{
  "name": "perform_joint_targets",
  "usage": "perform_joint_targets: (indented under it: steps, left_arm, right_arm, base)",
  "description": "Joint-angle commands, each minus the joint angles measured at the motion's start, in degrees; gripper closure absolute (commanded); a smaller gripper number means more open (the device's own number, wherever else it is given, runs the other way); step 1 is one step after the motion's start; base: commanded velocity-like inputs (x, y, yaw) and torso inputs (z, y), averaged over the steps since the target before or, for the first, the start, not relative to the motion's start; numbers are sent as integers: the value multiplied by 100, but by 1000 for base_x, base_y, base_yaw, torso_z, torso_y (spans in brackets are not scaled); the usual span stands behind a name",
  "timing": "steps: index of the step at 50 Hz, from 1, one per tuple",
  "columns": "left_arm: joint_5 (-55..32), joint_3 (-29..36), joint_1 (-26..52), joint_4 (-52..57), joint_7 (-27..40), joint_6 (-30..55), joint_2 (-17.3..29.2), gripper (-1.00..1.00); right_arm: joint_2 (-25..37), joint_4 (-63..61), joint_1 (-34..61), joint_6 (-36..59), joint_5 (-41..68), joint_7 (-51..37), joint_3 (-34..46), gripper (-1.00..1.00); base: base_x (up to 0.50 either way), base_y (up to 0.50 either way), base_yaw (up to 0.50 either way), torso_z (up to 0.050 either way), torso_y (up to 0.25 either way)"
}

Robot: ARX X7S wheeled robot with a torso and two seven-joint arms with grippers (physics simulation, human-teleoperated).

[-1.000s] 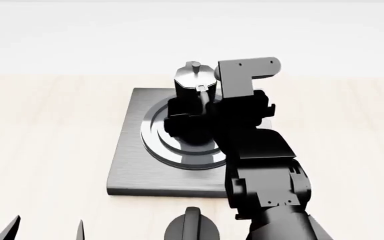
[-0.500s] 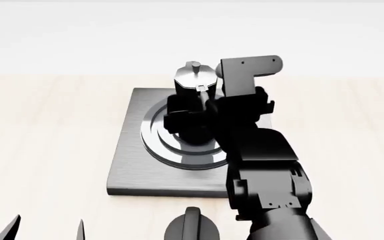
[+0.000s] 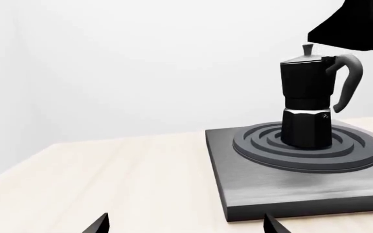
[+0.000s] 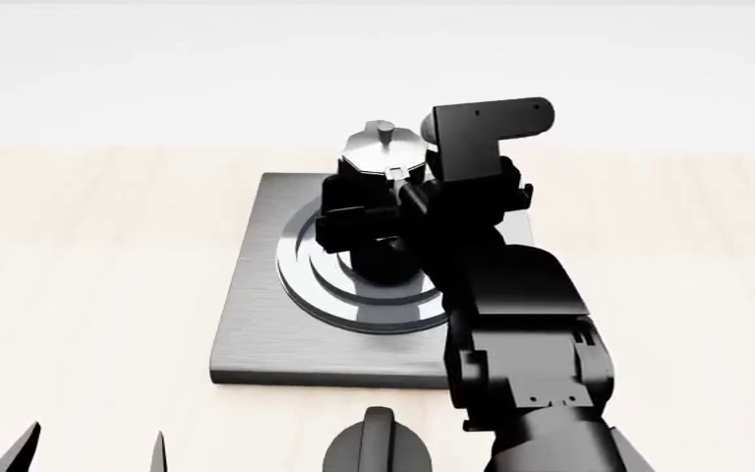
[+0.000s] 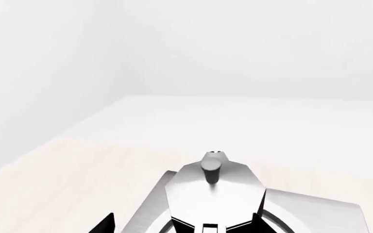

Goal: Put the moka pot on the stove.

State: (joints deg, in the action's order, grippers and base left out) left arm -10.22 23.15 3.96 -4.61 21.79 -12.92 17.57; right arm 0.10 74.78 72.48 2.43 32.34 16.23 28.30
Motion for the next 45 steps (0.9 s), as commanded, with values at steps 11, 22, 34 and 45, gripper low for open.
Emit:
perform_joint_targets:
  steps: [11,22,34,45]
  left_arm:
    - [7,-11,10,-76,-13,-193,-19,-100]
    - [4,3,15,-83,1,-211,-11,-100]
    - [-11,19,19,-79,15,-200,0,-100]
    - [-25,29,21,-74,34,-189,7,-100]
  right_arm:
    - [-8,20,39,-139,-555,145,-589,-100]
    - [-8,20,92,-276,-496,199,-530,-100]
    - [-8,19,144,-607,-371,239,-266,-100]
    - [-4,17,108,-1019,-353,283,-220,-100]
  base:
    - [0,0,0,0,0]
    - [0,0,0,0,0]
    - [0,0,0,0,0]
    - [0,0,0,0,0]
